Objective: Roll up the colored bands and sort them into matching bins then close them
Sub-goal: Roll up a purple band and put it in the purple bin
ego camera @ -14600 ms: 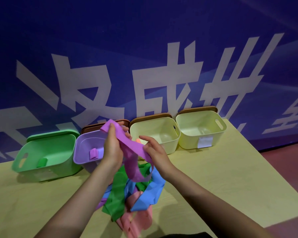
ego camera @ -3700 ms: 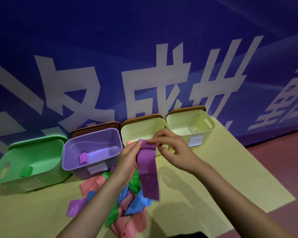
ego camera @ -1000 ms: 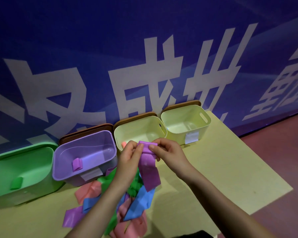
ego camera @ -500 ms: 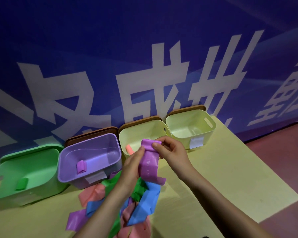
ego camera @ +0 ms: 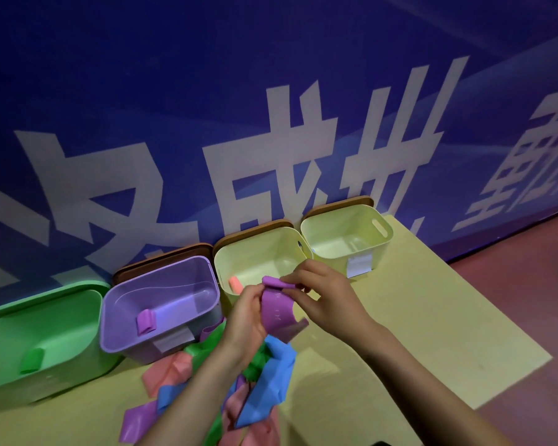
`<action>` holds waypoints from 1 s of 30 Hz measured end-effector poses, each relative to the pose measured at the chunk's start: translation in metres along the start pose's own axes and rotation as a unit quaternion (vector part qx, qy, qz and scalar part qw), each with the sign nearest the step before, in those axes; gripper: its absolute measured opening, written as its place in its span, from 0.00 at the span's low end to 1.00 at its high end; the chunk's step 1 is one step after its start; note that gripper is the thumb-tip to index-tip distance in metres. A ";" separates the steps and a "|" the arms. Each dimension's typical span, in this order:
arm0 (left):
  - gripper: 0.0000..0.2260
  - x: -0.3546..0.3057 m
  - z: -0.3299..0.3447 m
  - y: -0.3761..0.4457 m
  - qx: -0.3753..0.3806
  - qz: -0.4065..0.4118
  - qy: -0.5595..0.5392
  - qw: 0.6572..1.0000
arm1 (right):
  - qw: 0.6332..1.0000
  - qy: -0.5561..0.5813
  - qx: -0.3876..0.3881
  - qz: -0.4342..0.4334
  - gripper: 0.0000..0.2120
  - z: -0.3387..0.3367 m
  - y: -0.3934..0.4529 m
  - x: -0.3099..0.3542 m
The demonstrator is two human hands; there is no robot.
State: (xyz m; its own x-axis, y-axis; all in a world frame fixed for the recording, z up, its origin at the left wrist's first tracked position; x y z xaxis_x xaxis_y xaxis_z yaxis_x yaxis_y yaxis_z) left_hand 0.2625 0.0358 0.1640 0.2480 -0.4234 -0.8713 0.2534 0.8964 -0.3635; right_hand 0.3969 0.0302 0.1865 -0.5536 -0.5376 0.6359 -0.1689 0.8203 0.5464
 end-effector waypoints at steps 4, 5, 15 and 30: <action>0.18 0.006 0.003 0.002 0.002 0.007 0.012 1.000 | 0.995 -0.038 0.076 -0.047 0.09 -0.006 0.001 0.001; 0.16 0.007 0.003 0.002 -0.008 0.019 0.025 0.999 | 0.994 -0.031 0.096 -0.052 0.10 -0.008 0.001 0.002; 0.08 0.006 0.006 -0.006 -0.032 0.129 0.150 0.980 | 0.938 0.240 0.000 0.250 0.08 -0.008 -0.011 -0.003; 0.07 0.016 0.013 -0.020 -0.048 0.098 0.074 0.991 | 0.935 0.257 -0.061 0.236 0.08 -0.010 -0.029 0.009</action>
State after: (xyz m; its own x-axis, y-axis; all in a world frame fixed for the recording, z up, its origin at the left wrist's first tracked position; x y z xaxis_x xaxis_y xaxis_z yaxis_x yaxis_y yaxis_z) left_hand 0.2738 0.0092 0.1622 0.1419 -0.2217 -0.9647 0.1224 0.9710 -0.2052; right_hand 0.4049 0.0001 0.1815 -0.0722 -0.1689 0.9830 0.1073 0.9785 0.1760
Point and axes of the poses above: each hand's wrist, its own y-axis towards the middle knuckle, its own z-axis out of the palm, x = y × z, the point moved 4 cm from there along y, towards the middle knuckle, and after that the axes turned 5 degrees about y, right-handed, at the moved point
